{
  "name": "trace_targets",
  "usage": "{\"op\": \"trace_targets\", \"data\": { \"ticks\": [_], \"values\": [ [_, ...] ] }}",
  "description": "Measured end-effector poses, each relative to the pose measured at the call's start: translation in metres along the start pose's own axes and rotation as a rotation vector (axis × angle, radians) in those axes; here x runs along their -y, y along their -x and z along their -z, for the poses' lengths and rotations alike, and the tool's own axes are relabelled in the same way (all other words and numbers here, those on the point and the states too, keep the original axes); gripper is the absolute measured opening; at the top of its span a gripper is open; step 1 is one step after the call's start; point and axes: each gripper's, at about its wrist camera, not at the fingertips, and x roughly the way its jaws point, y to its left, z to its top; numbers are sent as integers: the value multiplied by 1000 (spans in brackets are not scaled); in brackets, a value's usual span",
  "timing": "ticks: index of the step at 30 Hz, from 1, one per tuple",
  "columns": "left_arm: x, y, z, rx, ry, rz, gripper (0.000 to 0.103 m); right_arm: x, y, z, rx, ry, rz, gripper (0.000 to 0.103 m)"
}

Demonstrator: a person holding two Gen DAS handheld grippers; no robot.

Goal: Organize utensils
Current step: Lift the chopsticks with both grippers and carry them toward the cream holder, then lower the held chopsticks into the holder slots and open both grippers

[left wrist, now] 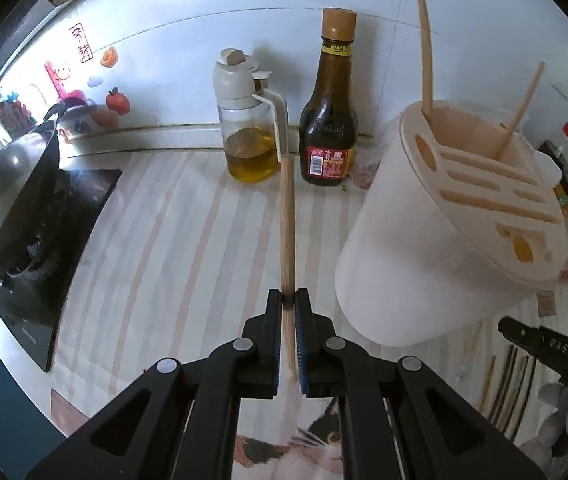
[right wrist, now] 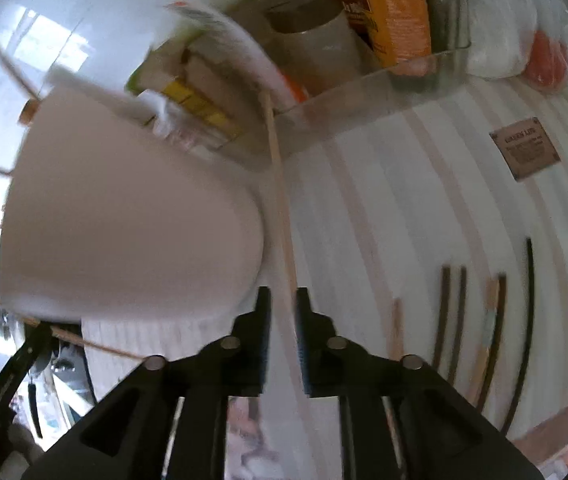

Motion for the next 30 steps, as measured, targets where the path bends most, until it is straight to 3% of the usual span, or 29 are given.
{"op": "trace_targets", "data": {
  "ticks": [2,6,8,12,19,30],
  "values": [
    [1,-3,-5,-3,3,2,4,-2,-12,-12,8,3,8,30],
    [6,-3,-10,6,-13,-5,4,-9,-35,-35,22,36,52,29],
    [8,-2,-12,10,-19,-7,4,-12,-43,-42,30,45,43,8],
    [10,1,-13,19,-30,-11,4,-25,-45,-47,69,101,71,7],
    [10,7,-12,34,-41,-21,4,-42,-17,-37,164,153,79,7],
    [6,40,-10,87,-34,-36,4,-54,68,-7,362,221,38,7]
  ]
}}
